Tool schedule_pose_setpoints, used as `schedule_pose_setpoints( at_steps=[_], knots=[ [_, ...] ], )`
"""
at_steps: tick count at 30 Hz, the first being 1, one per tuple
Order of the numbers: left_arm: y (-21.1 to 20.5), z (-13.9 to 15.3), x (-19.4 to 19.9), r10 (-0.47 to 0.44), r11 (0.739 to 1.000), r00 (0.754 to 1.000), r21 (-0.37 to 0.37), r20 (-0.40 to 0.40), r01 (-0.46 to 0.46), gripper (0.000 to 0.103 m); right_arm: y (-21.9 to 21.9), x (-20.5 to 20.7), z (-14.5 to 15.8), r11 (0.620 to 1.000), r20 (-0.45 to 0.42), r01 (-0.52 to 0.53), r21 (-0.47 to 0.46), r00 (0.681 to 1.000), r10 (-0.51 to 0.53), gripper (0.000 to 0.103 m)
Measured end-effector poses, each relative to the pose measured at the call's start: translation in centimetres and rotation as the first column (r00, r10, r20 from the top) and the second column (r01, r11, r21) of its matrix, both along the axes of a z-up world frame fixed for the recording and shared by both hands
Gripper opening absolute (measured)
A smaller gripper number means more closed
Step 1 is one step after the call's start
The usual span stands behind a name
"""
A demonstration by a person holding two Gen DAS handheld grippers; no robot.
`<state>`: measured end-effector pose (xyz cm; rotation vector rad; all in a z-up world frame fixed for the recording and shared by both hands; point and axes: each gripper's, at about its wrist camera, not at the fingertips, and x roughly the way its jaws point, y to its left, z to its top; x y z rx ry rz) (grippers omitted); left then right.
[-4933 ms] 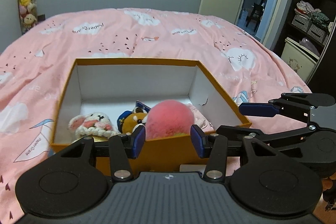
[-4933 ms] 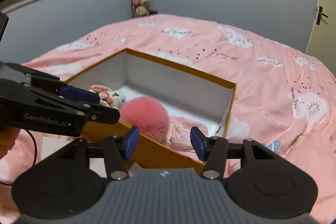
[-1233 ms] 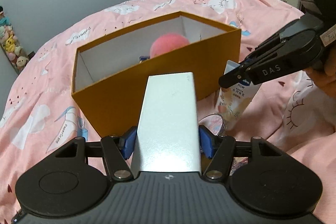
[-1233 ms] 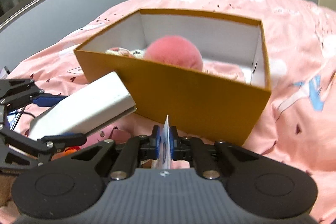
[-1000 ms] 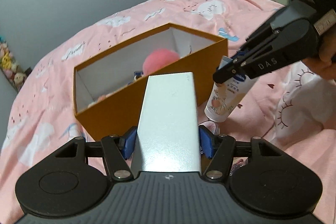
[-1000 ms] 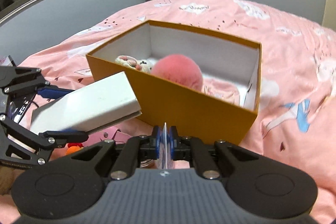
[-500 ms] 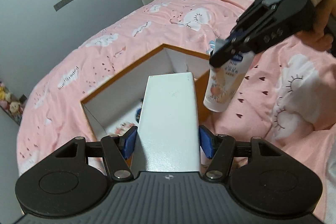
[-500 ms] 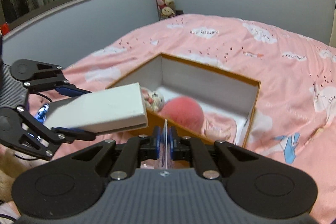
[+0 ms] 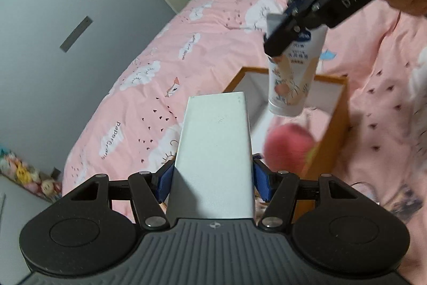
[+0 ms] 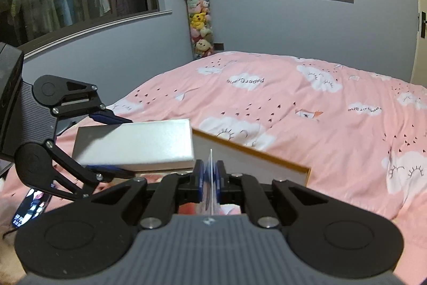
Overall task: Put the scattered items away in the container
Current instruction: 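Lift the white box and Vaseline tube and carry both over the orange box, then lower the white box into the orange box and open the left tool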
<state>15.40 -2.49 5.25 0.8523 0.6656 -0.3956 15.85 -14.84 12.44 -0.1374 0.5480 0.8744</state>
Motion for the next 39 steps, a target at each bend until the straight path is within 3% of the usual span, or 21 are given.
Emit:
schedule_pose_setpoints(
  at_steps=[7,12,17,30,39],
  knots=[
    [-0.3,-4.0,5.0,-0.068,0.984,0.995,0.160,-0.073,0.079,0.071,1.5,4.0,-2.0,0.999,-0.036,0.028,-0.021,0.999,-0.029,0.009],
    [-0.2,-6.9,7.9,-0.095,0.968,0.986,0.218,-0.134,0.123,0.071,2.4,5.9,-3.7,0.999,-0.070,0.033,-0.039,0.997,-0.036,0.009],
    [-0.3,-9.5,9.3,-0.135,0.946,0.960,0.256,-0.245,0.198,0.072,3.0,7.5,-5.0,0.999,-0.104,0.027,-0.037,0.994,-0.031,0.009],
    [-0.4,-13.1,12.6,-0.168,0.909,0.921,0.306,-0.350,0.282,0.072,3.5,10.3,-7.9,0.998,-0.161,0.050,-0.045,0.985,-0.057,0.009],
    [0.7,-14.7,12.8,-0.131,0.889,0.908,0.359,-0.397,0.285,0.072,3.6,11.0,-9.0,0.997,-0.188,0.048,-0.055,0.980,-0.058,0.010]
  ],
)
